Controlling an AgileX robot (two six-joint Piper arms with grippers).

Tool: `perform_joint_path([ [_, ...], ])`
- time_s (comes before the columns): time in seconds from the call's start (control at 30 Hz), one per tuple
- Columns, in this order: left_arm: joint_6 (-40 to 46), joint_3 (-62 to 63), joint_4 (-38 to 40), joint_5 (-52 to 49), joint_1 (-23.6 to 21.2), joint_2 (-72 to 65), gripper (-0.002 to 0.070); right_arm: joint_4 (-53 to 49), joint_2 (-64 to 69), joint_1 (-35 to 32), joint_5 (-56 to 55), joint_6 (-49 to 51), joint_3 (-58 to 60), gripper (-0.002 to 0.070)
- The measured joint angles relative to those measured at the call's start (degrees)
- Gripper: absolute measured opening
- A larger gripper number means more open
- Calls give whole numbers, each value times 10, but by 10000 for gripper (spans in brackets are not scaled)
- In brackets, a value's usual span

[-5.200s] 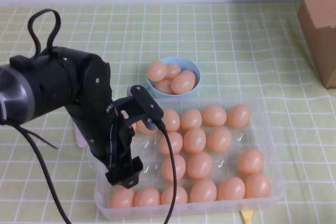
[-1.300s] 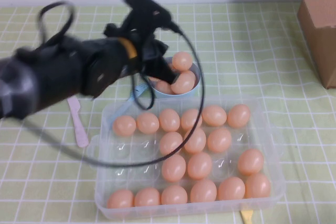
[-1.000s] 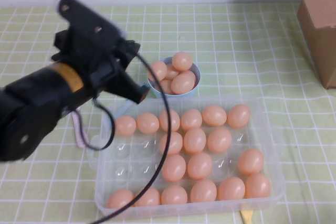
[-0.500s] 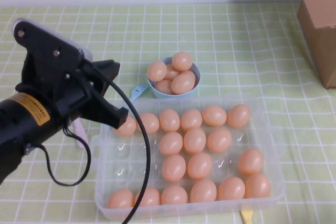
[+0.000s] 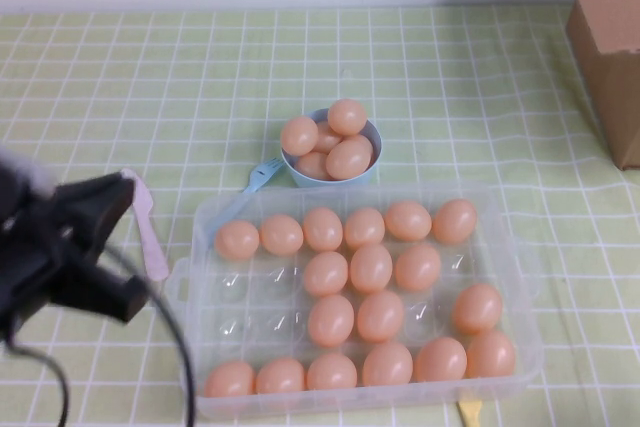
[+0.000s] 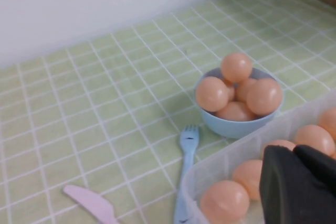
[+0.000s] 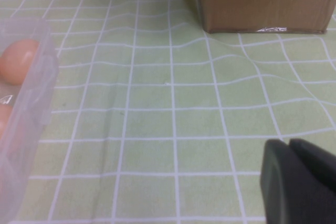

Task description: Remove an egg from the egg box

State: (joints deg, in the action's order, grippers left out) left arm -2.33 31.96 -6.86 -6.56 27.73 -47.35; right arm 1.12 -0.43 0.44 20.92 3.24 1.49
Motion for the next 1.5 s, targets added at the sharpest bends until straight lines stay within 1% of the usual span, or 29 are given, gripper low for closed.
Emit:
perform_joint_path([
  [0.17,-4,-139,1,103,-46,112,-3,0,0,0,0,0,0,-18],
  [0.27,-8,-211,9,129,-85,185,-3,0,0,0,0,0,0,-18],
  [0.4,-15,-274,13,115,-140,283,-3,0,0,0,0,0,0,-18],
  [0.57,-18,-309,13,56,-207,389,-3,0,0,0,0,0,0,-18],
  [0.73,-18,-332,13,17,-250,443,-3,0,0,0,0,0,0,-18],
  [0.83,-5,-333,14,-22,-262,459,-3,0,0,0,0,0,0,-18],
  [0.97,35,-334,15,-72,-264,463,-3,0,0,0,0,0,0,-18],
  [1.1,47,-334,18,-113,-264,463,-3,0,0,0,0,0,0,-18],
  [1.33,87,-334,35,-141,-265,474,-3,0,0,0,0,0,0,-18],
  [1.5,93,-335,39,-143,-265,479,-3,0,0,0,1,0,0,-18],
])
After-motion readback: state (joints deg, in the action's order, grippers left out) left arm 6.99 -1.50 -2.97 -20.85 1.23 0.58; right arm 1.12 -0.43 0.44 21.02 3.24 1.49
